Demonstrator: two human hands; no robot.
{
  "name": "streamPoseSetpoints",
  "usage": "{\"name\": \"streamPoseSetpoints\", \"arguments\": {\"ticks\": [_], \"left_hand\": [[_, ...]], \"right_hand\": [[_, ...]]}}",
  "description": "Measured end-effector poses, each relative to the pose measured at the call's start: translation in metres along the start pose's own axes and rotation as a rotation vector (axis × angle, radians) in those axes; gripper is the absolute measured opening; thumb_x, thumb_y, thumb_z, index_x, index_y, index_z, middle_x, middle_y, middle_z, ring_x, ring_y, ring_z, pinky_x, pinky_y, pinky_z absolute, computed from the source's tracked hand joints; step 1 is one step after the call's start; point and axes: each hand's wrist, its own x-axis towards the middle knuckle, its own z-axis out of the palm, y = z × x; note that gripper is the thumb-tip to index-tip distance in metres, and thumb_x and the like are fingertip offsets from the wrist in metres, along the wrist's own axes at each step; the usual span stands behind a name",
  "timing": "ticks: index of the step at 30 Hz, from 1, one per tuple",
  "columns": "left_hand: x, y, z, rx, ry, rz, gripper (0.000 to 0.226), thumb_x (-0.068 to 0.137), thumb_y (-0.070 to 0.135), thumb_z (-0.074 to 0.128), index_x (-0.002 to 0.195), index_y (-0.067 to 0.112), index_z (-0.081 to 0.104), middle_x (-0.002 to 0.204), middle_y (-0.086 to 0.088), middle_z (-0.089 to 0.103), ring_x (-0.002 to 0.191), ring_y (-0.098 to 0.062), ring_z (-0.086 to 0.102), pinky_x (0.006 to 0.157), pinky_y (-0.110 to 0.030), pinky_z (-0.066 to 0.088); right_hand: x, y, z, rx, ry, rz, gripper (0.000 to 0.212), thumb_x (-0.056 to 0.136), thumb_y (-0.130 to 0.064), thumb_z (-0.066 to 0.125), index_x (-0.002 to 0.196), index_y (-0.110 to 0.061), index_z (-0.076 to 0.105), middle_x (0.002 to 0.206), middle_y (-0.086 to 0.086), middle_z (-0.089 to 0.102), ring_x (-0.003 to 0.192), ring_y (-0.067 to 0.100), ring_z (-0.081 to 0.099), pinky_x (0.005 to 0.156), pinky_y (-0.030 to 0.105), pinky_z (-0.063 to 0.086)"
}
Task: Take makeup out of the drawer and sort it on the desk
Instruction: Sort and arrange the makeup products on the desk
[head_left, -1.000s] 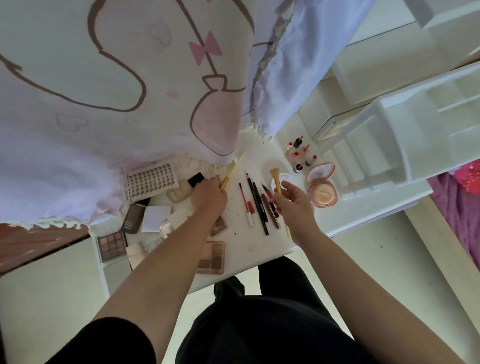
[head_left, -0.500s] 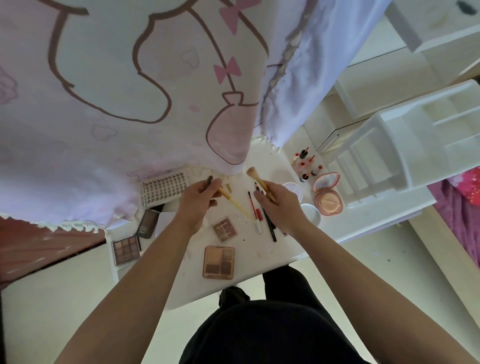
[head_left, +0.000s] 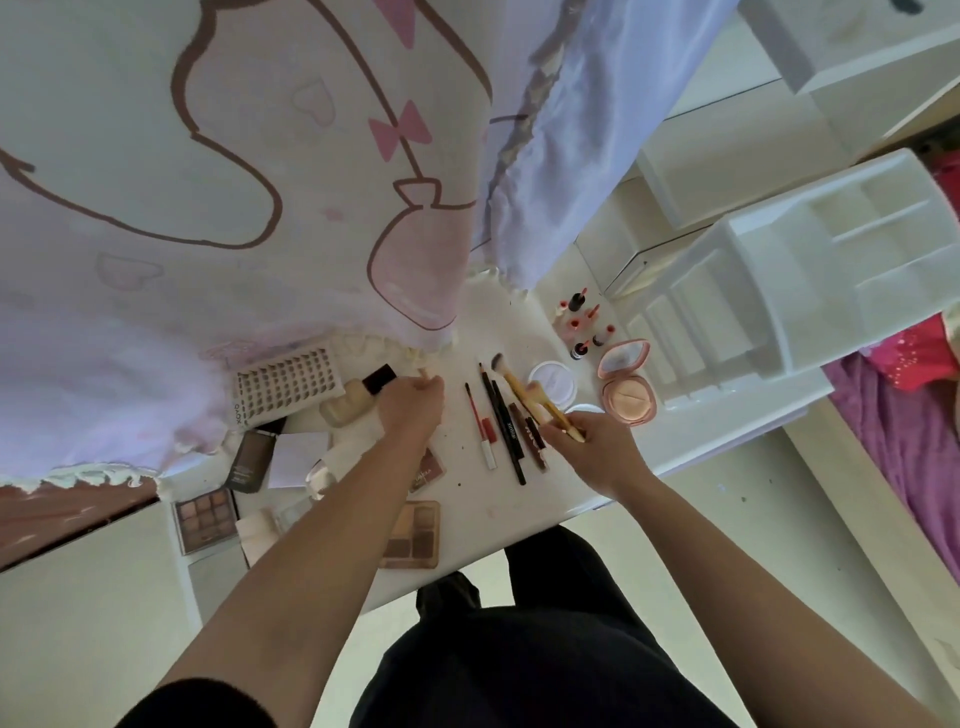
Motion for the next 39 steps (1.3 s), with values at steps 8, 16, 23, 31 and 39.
{"name": "streamPoseSetpoints", "arguments": {"ticks": [8,16,23,31,39], "left_hand": [[0.024,0.01,0.01,0.254,0.056,0.019,0.021,0.084,0.017,0.06,0.082,0.0,0.07,0.073,-0.01,0.069,0.066,-0.024,0.068,0.049,-0.025,0.049],[-0.016,-0.02,0.006,0.404,-0.145,-0.027,0.028,0.079,0.03,0.072,0.082,0.003,0.063,0.072,-0.006,0.064,0.059,-0.015,0.058,0.045,-0.022,0.039],[-0.016,-0.015,0.005,0.473,-0.14,0.031,0.027,0.082,0.032,0.064,0.073,0.007,0.06,0.068,-0.002,0.061,0.058,-0.013,0.055,0.044,-0.022,0.035],[-0.013,-0.017,0.008,0.422,-0.139,0.027,0.026,0.084,0.023,0.06,0.076,0.002,0.072,0.065,-0.003,0.066,0.059,-0.013,0.06,0.045,-0.02,0.038],[-0.013,-0.021,0.004,0.425,-0.128,0.022,0.032,0.089,0.026,0.062,0.061,0.015,0.069,0.058,0.004,0.06,0.053,-0.006,0.053,0.044,-0.02,0.034]], "right_hand": [[0.008,0.013,-0.018,0.081,0.039,0.081,0.023,0.092,-0.036,0.068,0.082,-0.016,0.073,0.056,-0.006,0.048,0.052,0.009,0.042,0.053,0.02,0.032],[0.039,-0.014,-0.003,-0.019,0.039,0.06,0.027,0.093,-0.043,0.062,0.084,-0.02,0.071,0.056,-0.004,0.055,0.051,0.008,0.05,0.05,0.02,0.034],[0.073,-0.034,-0.004,-0.181,0.02,0.015,0.033,0.095,-0.041,0.06,0.084,-0.011,0.069,0.06,-0.003,0.053,0.053,0.01,0.048,0.052,0.023,0.035],[0.118,-0.054,0.0,-0.321,-0.046,0.007,0.033,0.095,-0.032,0.056,0.097,-0.003,0.071,0.077,0.008,0.06,0.068,0.018,0.052,0.059,0.027,0.042],[0.127,-0.061,0.001,-0.292,-0.037,0.021,0.026,0.096,-0.026,0.052,0.11,-0.006,0.062,0.09,0.003,0.057,0.081,0.021,0.051,0.068,0.03,0.036]]}}
